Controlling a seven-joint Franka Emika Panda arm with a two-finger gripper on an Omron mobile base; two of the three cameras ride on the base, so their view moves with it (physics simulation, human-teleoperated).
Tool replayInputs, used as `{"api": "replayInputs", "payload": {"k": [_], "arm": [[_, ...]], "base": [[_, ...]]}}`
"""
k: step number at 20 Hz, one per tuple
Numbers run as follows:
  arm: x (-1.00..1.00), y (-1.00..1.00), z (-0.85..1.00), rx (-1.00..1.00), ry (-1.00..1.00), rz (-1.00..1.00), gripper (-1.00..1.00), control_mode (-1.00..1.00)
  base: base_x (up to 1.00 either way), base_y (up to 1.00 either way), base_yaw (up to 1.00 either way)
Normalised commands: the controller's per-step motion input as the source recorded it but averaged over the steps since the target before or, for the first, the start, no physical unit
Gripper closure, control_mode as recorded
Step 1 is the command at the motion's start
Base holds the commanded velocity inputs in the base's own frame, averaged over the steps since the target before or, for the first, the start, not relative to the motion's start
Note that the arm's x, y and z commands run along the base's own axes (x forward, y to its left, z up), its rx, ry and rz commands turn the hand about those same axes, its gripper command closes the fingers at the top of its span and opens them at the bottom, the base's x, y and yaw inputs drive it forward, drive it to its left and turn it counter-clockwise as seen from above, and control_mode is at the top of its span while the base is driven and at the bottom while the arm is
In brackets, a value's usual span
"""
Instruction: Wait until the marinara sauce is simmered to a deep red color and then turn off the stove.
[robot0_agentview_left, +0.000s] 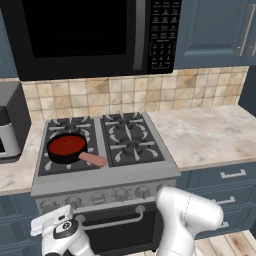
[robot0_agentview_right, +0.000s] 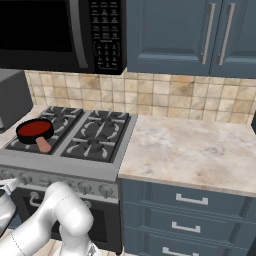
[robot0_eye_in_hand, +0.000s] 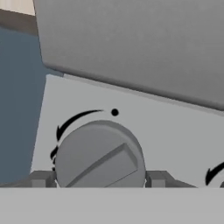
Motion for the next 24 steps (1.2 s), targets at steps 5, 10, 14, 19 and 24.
{"api": "replayInputs", "payload": {"k": [5,10,14,19,24], "arm": [[-0.04,0.00,-0.15,0.20,-0.01,-0.02,1.00,-1.00],[-0.06,0.00,-0.12,0.21,0.00,-0.01,1.00,-1.00],[-0.09,0.00,-0.13,0.22,0.00,0.00,1.00,-1.00],[-0.10,0.00,-0.17,0.23,0.00,-0.01,1.00,-1.00],[-0.11,0.00,-0.17,0.23,0.00,-0.01,1.00,-1.00]], "base": [[0.00,0.00,0.00],[0.00,0.00,0.00],[0.00,0.00,0.00],[0.00,0.00,0.00],[0.00,0.00,0.00]]}}
